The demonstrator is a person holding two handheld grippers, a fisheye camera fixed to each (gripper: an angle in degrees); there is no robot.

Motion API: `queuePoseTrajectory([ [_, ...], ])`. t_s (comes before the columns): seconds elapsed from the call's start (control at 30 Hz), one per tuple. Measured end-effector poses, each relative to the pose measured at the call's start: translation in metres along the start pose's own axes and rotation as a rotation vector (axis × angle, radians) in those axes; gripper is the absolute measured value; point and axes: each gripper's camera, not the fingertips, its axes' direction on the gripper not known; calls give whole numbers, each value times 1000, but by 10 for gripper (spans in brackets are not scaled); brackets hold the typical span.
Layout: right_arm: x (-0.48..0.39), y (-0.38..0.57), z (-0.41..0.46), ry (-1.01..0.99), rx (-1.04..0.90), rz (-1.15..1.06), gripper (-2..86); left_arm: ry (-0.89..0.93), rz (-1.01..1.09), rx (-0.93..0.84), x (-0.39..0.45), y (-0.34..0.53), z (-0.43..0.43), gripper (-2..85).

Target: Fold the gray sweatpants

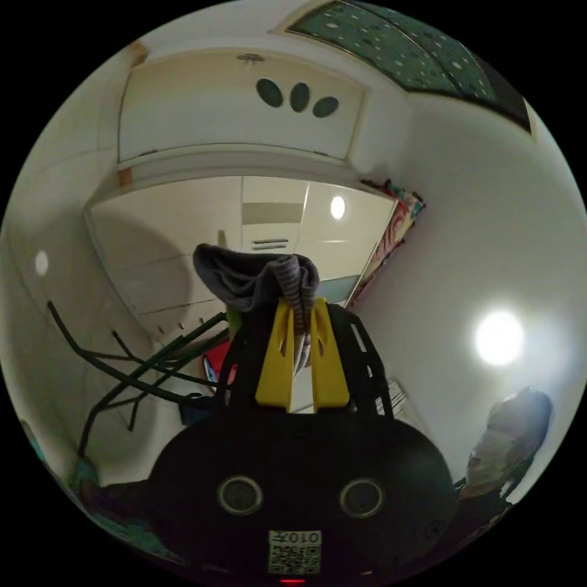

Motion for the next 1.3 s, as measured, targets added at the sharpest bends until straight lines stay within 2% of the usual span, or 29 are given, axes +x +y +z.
queuePoseTrajectory([
  [0.2, 23, 70, -99, -73, 236, -4, 27, -74, 232, -167, 60, 64, 126, 52],
  [0.3, 34, 101, -137, -228, 366, -59, 28, -92, 383, -328, 94, 125, 218, 52],
  [0.4, 44, 127, -169, -288, 460, -73, 29, -71, 496, -506, 108, 206, 312, 52],
  [0.5, 55, 145, -192, -360, 522, -72, 27, -72, 472, -688, 78, 289, 388, 53],
  [0.63, 71, 156, -205, -457, 563, -26, 25, -218, 263, -930, -25, 393, 462, 53],
  [0.73, 71, 159, -210, -468, 555, -36, 25, -161, 132, -910, -74, 437, 472, 54],
  [0.83, 70, 161, -215, -462, 565, -38, 25, -111, 102, -851, -88, 460, 480, 54],
  [0.9, 70, 161, -217, -454, 573, -38, 25, -94, 121, -815, -84, 473, 487, 54],
  [1.0, 69, 160, -219, -447, 576, -37, 24, -87, 255, -781, -63, 506, 505, 53],
  [1.1, 68, 157, -220, -449, 576, -34, 24, -178, 341, -905, -72, 564, 533, 52],
  [1.17, 67, 154, -219, -444, 574, -19, 25, -242, 314, -1080, -102, 611, 551, 52],
  [1.3, 66, 123, -217, -312, 446, 121, 26, -228, 332, -1003, -114, 652, 551, 53],
])
